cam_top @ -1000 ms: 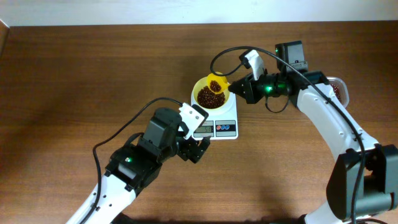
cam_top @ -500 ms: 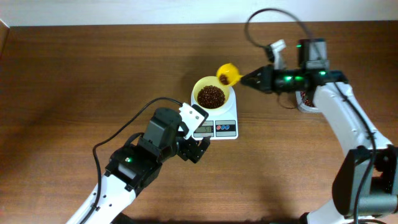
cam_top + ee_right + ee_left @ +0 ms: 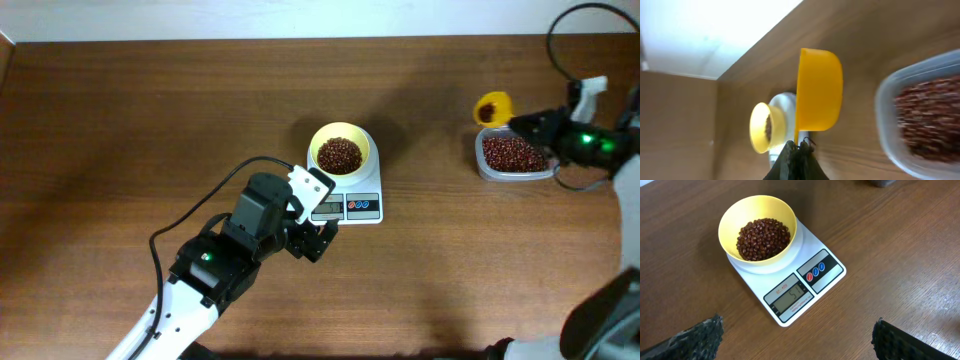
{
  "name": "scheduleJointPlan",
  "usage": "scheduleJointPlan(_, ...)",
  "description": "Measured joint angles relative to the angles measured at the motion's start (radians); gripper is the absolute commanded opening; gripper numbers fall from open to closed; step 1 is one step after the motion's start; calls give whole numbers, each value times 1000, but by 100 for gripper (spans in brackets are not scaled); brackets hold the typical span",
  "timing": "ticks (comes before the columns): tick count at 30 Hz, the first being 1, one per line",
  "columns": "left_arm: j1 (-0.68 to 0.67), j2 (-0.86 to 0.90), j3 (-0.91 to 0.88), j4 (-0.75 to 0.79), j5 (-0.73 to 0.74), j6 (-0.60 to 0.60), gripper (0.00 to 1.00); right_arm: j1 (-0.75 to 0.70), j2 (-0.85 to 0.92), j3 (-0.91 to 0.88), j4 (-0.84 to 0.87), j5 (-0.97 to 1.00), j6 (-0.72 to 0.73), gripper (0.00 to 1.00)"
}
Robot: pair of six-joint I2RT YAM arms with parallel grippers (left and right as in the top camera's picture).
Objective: Scoop item into bowl and weigh 50g on scale
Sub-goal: 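Carry the scoop with the right gripper back to the bean container, then carry the scoop with the right gripper back over the yellow bowl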
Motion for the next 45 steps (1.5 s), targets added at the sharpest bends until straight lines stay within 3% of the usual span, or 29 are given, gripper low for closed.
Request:
scheduleJointPlan(4, 0, 0, 0, 0, 0, 0, 99, -53, -100, 2, -56, 118, -19, 4)
scheduleJointPlan(14, 0, 0, 0, 0, 0, 0, 99, -62, -107, 2, -102, 439, -141, 4)
scheduleJointPlan(28, 0, 0, 0, 0, 0, 0, 99, 155, -107, 2, -106, 938, -254, 4)
scheduleJointPlan(45, 0, 0, 0, 0, 0, 0, 99, 157, -107, 2, -86, 985, -498, 4)
